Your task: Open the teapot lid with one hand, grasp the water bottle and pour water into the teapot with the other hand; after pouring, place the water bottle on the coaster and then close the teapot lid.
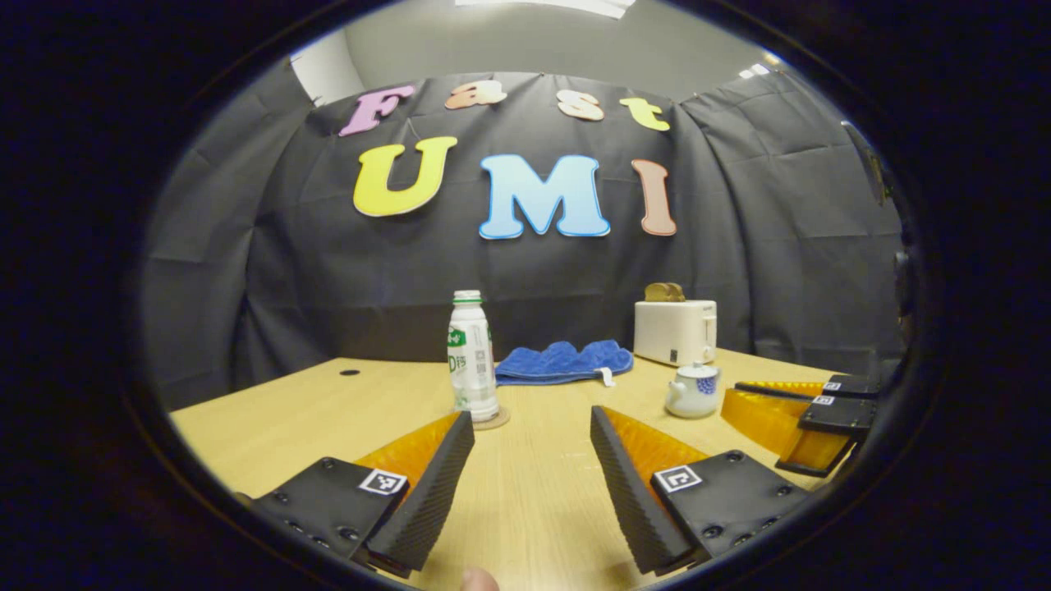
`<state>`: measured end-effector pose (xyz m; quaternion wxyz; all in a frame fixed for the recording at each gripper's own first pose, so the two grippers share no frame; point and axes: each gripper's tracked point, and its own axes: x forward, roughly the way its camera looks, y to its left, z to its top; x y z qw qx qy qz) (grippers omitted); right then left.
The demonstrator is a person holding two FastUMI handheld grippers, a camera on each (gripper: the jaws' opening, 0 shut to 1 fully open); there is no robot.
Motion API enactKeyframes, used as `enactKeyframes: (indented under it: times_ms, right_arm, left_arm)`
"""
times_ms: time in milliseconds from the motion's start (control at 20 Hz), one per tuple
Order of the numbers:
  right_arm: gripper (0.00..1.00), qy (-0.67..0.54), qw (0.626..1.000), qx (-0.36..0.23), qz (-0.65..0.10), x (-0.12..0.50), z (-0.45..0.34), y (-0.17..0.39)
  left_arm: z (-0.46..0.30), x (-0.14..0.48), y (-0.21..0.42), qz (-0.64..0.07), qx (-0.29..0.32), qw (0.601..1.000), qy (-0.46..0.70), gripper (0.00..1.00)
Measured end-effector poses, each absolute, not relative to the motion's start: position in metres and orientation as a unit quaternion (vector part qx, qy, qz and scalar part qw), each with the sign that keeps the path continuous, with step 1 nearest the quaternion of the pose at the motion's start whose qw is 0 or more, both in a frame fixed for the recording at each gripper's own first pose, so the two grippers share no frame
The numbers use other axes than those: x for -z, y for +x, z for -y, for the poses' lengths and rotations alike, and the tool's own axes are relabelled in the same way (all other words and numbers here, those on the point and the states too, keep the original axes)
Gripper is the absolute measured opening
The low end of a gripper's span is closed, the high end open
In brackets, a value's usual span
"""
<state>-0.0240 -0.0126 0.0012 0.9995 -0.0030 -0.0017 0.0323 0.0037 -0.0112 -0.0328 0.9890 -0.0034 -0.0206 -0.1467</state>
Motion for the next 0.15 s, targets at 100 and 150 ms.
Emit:
enactKeyframes:
  times_ms: [100, 150]
  right_arm:
    - [0.09, -0.004, 1.000, -0.024, -0.001, -0.0006, 0.0137, -0.0207]
    - [0.10, -0.004, 1.000, -0.006, -0.003, 0.0003, 0.0201, -0.0200]
  left_arm:
    - [0.0108, 0.0347, 0.0075, 0.020, 0.143, 0.990, -0.003, 0.99]
    - [0.0087, 0.0350, 0.0042, 0.021, 0.138, 0.990, -0.002, 0.99]
